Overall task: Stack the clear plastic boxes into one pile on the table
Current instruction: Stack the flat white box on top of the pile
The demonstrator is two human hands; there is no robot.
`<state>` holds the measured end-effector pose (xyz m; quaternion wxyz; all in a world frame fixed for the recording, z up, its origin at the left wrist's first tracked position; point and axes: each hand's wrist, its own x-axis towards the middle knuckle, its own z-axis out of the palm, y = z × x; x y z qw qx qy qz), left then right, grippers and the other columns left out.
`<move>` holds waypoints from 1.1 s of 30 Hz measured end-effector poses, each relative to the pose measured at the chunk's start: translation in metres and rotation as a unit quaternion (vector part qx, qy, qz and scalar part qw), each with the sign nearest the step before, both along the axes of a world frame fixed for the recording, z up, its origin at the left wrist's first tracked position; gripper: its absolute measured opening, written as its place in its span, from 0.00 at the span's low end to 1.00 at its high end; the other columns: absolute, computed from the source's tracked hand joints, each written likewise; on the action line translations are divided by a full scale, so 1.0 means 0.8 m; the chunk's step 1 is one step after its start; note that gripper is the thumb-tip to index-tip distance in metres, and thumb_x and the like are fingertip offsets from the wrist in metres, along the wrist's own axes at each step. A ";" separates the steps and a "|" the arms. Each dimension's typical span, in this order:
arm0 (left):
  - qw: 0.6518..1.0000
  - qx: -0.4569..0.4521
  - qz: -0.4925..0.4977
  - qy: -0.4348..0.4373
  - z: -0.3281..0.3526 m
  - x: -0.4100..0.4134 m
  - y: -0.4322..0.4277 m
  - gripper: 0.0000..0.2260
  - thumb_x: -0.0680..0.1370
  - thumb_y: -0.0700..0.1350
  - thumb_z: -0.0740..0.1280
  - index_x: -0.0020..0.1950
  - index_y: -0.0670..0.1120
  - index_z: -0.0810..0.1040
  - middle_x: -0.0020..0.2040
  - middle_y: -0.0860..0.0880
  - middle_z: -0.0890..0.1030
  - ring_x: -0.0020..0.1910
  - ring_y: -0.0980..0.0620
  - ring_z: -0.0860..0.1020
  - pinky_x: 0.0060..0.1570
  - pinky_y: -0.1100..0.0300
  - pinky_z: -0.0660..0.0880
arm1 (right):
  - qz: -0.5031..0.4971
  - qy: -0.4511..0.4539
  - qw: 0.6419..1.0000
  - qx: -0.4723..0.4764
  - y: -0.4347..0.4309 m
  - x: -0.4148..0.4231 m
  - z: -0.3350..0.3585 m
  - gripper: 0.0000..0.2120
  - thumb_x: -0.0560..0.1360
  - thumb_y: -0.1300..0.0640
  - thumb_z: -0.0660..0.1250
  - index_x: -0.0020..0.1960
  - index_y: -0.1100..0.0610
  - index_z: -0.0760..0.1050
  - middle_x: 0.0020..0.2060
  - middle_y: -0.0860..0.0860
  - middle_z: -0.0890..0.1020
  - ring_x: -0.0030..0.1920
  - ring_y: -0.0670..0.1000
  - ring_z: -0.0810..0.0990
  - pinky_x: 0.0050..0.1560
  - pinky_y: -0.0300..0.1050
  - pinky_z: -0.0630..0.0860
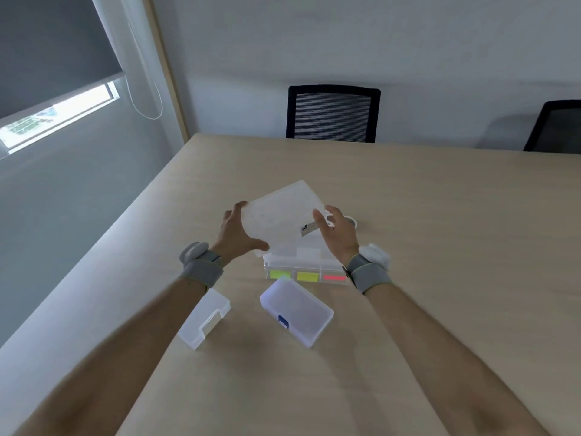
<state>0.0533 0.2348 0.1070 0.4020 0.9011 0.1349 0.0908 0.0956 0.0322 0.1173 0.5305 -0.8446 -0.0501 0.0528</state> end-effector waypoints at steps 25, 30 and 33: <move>0.982 -0.185 -0.028 -0.010 -0.012 0.007 -0.064 0.32 0.64 0.33 0.76 0.65 0.40 0.68 0.61 0.38 0.75 0.58 0.38 0.75 0.51 0.54 0.73 | -0.160 0.051 0.982 0.091 -0.040 -0.017 -0.030 0.24 0.76 0.46 0.62 0.64 0.63 0.70 0.56 0.63 0.80 0.58 0.61 0.78 0.63 0.51 0.72; 0.979 -0.196 -0.056 0.008 -0.029 0.012 -0.061 0.30 0.67 0.43 0.75 0.65 0.45 0.68 0.55 0.49 0.74 0.55 0.47 0.74 0.54 0.55 0.72 | -0.137 0.054 0.989 0.032 -0.044 -0.014 -0.039 0.22 0.75 0.46 0.64 0.59 0.63 0.71 0.54 0.61 0.81 0.56 0.59 0.78 0.48 0.44 0.69; 0.979 -0.199 -0.041 0.009 -0.038 0.016 -0.058 0.23 0.71 0.46 0.72 0.63 0.45 0.70 0.54 0.49 0.74 0.54 0.48 0.74 0.52 0.56 0.71 | -0.123 0.059 0.991 0.002 -0.044 -0.011 -0.044 0.22 0.75 0.46 0.63 0.59 0.64 0.71 0.55 0.61 0.81 0.56 0.59 0.77 0.51 0.46 0.71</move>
